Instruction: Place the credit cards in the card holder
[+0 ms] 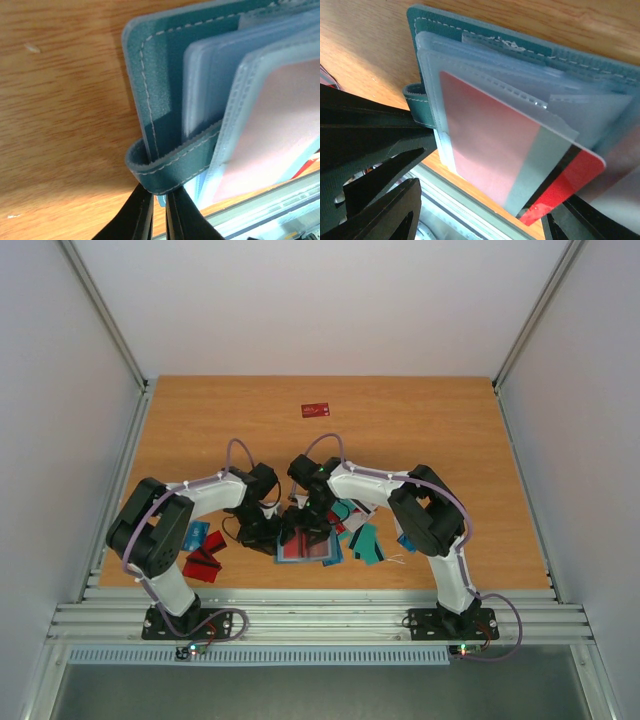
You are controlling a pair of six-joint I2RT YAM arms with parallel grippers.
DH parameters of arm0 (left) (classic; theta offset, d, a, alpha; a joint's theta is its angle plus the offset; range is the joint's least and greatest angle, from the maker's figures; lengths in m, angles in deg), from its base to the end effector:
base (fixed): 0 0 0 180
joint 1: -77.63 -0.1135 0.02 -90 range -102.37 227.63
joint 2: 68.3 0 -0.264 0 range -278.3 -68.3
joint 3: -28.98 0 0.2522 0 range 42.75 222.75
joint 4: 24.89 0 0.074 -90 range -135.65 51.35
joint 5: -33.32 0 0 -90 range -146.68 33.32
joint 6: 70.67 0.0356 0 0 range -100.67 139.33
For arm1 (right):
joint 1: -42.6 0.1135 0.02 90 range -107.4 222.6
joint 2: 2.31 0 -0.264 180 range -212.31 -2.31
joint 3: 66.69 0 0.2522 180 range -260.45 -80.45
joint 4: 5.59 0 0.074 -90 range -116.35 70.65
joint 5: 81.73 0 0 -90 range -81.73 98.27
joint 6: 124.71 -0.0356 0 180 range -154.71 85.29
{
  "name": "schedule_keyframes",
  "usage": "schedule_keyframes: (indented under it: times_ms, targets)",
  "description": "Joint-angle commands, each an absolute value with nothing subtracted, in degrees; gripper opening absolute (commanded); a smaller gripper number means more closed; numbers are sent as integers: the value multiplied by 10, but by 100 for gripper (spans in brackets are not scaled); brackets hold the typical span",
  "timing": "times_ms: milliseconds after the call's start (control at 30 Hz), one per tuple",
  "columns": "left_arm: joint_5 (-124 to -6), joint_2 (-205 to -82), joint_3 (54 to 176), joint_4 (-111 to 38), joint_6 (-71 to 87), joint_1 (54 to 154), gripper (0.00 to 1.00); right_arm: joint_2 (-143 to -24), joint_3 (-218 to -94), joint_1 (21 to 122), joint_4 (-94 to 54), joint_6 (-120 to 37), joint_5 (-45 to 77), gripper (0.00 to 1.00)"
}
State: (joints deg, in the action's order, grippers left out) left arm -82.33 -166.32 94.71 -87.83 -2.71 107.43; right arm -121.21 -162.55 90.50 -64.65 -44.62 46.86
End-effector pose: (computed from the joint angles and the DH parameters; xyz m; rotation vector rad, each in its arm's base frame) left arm 0.2183 -0.1428 0.1345 -0.1615 -2.8145 0.5209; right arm 0.2474 0.3070 0.1451 0.9682 -2.6063 -0.9446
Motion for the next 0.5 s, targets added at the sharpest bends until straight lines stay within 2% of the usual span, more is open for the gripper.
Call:
schedule_keyframes:
  times_ms: [0, 300, 467]
  targets:
    - [-775, -1695, 945, -819, -19, 1080, 11, -1203, -1658, 916, -683, -417, 457, 67]
    - [-748, -1643, 952, -856, -27, 1080, 12, -1185, -1688, 916, -751, -376, 421, 77]
    - [-730, -1604, 961, -880, -31, 1080, 12, -1159, -1687, 915, -759, -368, 403, 76]
